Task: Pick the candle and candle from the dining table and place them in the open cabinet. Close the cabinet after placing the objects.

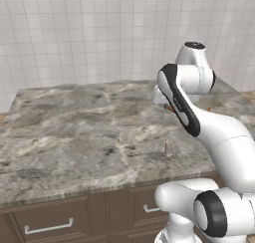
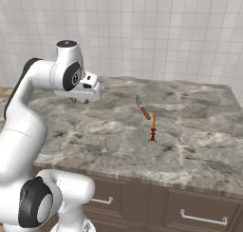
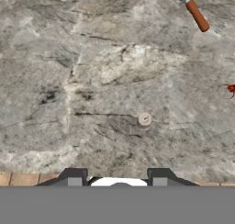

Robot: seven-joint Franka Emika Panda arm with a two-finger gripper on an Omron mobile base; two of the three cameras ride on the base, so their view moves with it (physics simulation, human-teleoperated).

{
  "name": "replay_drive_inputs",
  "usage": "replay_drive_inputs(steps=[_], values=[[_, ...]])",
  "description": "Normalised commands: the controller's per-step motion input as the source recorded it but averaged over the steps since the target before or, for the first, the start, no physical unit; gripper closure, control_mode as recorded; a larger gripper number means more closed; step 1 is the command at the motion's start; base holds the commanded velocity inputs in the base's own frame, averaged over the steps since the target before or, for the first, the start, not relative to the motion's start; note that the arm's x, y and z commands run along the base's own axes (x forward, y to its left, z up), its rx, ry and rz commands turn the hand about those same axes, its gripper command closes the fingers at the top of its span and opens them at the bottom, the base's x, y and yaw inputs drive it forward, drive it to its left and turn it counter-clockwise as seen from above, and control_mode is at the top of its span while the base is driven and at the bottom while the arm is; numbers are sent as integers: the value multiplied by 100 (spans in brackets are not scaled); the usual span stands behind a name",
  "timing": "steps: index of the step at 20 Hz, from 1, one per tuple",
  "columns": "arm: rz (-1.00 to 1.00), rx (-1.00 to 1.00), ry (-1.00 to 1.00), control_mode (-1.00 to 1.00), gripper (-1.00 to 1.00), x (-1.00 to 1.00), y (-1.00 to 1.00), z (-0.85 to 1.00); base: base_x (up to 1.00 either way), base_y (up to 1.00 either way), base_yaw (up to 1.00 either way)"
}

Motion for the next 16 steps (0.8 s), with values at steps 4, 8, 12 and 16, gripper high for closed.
replay_drive_inputs(steps=[4, 8, 12, 16], values=[[0, 2, 0, -100, -100, -8, -15, -8, 0, 0, 0], [0, 11, -1, -100, -100, -25, -50, -19, 0, 0, 0], [0, 21, -1, -100, -100, -21, -90, -34, 0, 0, 0], [0, 10, 0, -100, -100, -3, -69, -40, 0, 0, 0]])
